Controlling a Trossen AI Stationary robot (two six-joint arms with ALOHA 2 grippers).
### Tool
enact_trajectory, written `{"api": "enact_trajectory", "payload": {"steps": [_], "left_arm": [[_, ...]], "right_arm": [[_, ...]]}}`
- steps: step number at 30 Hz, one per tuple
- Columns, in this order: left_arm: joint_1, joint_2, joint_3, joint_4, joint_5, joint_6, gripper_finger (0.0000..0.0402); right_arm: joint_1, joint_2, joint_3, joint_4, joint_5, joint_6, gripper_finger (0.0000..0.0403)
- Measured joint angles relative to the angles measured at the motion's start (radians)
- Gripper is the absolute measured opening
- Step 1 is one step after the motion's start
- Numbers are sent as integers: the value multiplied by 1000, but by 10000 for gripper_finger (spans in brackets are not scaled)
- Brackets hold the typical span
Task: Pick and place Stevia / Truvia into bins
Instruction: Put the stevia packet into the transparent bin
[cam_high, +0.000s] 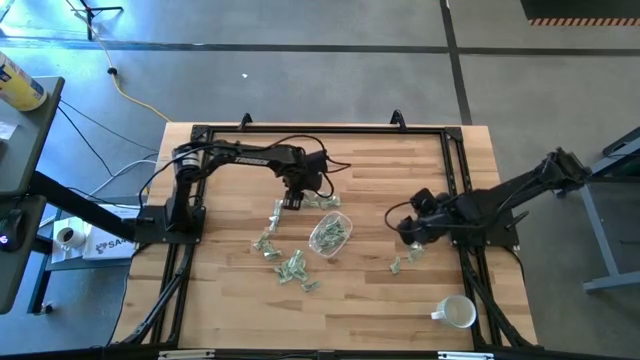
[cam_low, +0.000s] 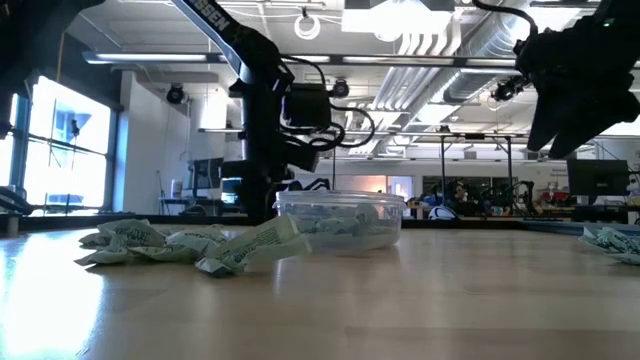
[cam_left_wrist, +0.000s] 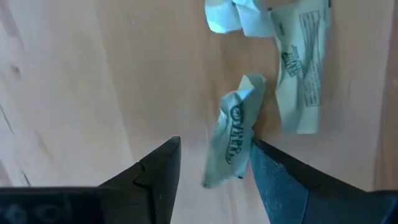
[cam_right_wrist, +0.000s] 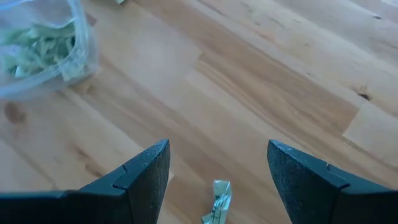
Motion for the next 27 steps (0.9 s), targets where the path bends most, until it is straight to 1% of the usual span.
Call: {"api": "enact_trajectory", "payload": {"steps": [5,10,13,15,17,19,20,23,25,27], "left_arm": [[0,7,2,-48,3,29,221],[7,9,2,-42,35,32,187],[6,12,2,-39,45,33,150],[7,12,2,-38,39,33,117],[6,12,2,-39,17,32,80],[4,12,2,-39,-16,8,42],[4,12,2,-42,-30,-15,29],[6,7,1,-71,-82,-128,28],[4,-2,1,-106,-116,-202,38],[-3,-24,18,-184,-129,-272,50]], "right_arm": [[-52,0,0,20,0,-46,259],[-83,0,0,33,0,-78,259],[-91,0,0,32,-10,-92,259],[-95,0,0,32,-32,-97,259],[-88,0,0,39,-42,-103,259],[-61,-2,2,54,-32,-109,259],[-42,-2,8,54,-23,-117,259],[23,-2,32,43,-2,-140,259],[70,-2,47,20,5,-141,259],[124,-2,56,-1,17,-140,259]]}}
